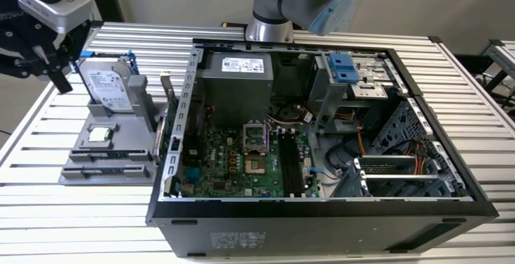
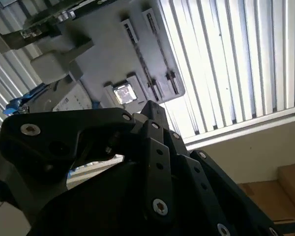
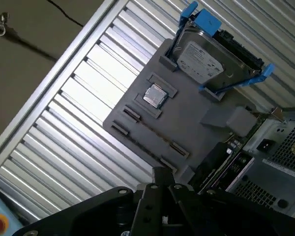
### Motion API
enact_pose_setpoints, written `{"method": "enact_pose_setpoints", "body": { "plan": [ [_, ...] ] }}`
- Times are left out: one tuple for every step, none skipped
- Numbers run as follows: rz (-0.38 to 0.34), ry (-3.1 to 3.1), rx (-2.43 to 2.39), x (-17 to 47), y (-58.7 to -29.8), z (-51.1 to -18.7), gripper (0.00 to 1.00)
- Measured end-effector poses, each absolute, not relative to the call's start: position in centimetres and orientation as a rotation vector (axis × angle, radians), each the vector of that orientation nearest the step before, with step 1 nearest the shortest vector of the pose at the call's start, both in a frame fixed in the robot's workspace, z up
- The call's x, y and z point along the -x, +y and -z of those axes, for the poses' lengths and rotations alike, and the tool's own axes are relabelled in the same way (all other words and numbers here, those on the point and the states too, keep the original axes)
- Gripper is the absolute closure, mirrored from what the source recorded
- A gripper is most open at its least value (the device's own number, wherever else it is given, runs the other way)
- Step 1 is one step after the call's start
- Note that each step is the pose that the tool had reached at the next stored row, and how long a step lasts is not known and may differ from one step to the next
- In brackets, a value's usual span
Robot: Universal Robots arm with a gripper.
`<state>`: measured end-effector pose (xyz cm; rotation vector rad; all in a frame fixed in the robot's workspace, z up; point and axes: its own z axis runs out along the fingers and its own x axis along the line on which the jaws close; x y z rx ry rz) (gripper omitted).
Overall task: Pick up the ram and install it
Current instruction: 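Pick up the ram and move it above insertion slot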
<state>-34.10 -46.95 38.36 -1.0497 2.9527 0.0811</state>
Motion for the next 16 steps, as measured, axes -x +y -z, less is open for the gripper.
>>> {"method": "enact_pose_setpoints", "body": {
  "plan": [
    [-0.081, 2.943, 1.077, 34.11, -46.95, -38.36, 1.00],
    [-0.080, 2.932, 1.104, 34.10, -46.96, -38.36, 1.00],
    [-0.079, 2.921, 1.130, 34.09, -46.96, -38.35, 1.00],
    [-0.078, 2.909, 1.156, 34.09, -46.96, -38.36, 1.00],
    [-0.076, 2.896, 1.182, 34.09, -46.95, -38.37, 1.00],
    [-0.075, 2.883, 1.208, 34.10, -46.95, -38.36, 1.00],
    [-0.074, 2.871, 1.232, 34.10, -46.95, -38.36, 1.00],
    [-0.072, 2.857, 1.259, 34.10, -46.96, -38.36, 1.00],
    [-0.070, 2.843, 1.285, 34.10, -46.95, -38.36, 1.00],
    [-0.069, 2.830, 1.309, 34.10, -46.95, -38.36, 1.00],
    [-0.067, 2.815, 1.334, 34.10, -46.95, -38.36, 1.00],
    [-0.065, 2.801, 1.358, 34.10, -46.95, -38.36, 1.00],
    [-0.063, 2.786, 1.381, 34.10, -46.95, -38.36, 1.00],
    [-0.060, 2.769, 1.405, 34.10, -46.95, -38.36, 1.00],
    [-0.057, 2.753, 1.428, 34.10, -46.96, -38.35, 1.00],
    [-0.054, 2.737, 1.450, 34.10, -46.96, -38.36, 1.00]
  ]
}}
